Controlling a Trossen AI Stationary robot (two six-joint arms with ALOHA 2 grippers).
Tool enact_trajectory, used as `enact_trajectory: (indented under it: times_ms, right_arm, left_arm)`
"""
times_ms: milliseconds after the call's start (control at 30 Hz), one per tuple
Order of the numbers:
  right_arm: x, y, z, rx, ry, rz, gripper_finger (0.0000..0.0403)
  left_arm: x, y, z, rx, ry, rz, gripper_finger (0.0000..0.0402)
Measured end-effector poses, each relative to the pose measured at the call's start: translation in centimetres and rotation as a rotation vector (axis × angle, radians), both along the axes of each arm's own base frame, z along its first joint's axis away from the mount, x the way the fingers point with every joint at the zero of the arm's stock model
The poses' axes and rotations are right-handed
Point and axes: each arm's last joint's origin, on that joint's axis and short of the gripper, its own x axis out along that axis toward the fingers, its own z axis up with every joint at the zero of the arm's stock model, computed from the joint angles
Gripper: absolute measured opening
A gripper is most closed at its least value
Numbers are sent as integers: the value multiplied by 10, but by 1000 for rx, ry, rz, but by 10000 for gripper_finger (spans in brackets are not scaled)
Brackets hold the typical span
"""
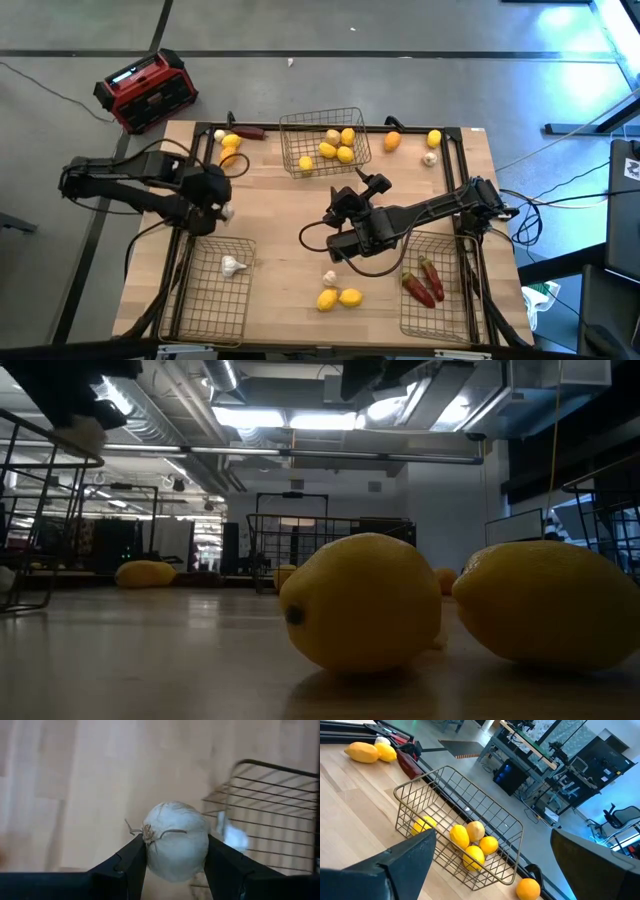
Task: Sort produce into baskets
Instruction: Put the garlic into the bottom left wire basket
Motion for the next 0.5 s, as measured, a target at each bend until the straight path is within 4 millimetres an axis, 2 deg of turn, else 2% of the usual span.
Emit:
enact_trajectory:
  times_ms: [500]
  right_arm:
    - [1,0,0,4,-10,0,390]
  left_arm:
    - [5,-49,12,-267,-141,-146,164]
